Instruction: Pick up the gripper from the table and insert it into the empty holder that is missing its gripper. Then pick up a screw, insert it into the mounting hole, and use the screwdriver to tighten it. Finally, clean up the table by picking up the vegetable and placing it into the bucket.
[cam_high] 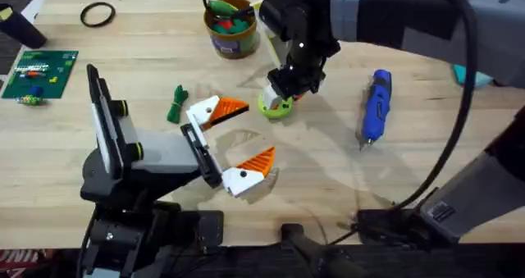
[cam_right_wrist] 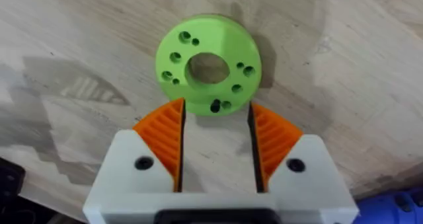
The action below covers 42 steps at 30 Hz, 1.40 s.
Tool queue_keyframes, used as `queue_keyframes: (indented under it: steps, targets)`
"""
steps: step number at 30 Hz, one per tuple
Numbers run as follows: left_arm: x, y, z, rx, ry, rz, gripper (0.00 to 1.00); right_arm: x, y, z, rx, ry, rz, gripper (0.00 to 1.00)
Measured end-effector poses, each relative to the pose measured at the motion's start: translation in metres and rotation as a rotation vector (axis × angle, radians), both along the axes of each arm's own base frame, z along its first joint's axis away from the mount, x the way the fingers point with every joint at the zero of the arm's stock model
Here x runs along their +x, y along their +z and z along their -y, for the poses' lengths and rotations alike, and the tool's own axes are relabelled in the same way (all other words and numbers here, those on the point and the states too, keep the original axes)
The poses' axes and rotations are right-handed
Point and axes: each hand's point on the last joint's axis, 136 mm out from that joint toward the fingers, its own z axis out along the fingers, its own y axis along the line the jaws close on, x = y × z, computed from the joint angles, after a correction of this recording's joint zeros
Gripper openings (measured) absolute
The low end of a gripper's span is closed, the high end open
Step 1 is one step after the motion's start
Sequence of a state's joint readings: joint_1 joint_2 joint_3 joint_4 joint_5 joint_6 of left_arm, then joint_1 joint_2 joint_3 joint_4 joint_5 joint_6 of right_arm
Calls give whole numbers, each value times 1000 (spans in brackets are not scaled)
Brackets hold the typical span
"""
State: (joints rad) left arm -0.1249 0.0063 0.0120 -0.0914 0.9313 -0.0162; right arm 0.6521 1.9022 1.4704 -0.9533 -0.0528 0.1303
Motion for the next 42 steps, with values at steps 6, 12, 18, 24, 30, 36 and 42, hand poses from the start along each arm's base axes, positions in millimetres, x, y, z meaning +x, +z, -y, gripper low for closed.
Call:
queue_keyframes:
  steps: [6,12,18,24,30,36,42]
  targets:
    - [0,0,0,0,0,0,981,0,-1,0,-2,0,-3,522]
    - [0,0,0,0,1,0,981,-1,-6,1,-11,0,-15,522]
    - [0,0,0,0,0,0,981,-1,-9,1,-15,0,-20,522]
    - [0,0,0,0,0,0,981,-1,-9,1,-16,0,-21,522]
    - [0,0,0,0,1,0,981,-1,-9,1,-16,1,-21,522]
    - [0,0,0,0,0,0,981,-1,-9,1,-16,5,-21,351]
    - [0,0,0,0,0,0,981,-1,-9,1,-16,4,-21,279]
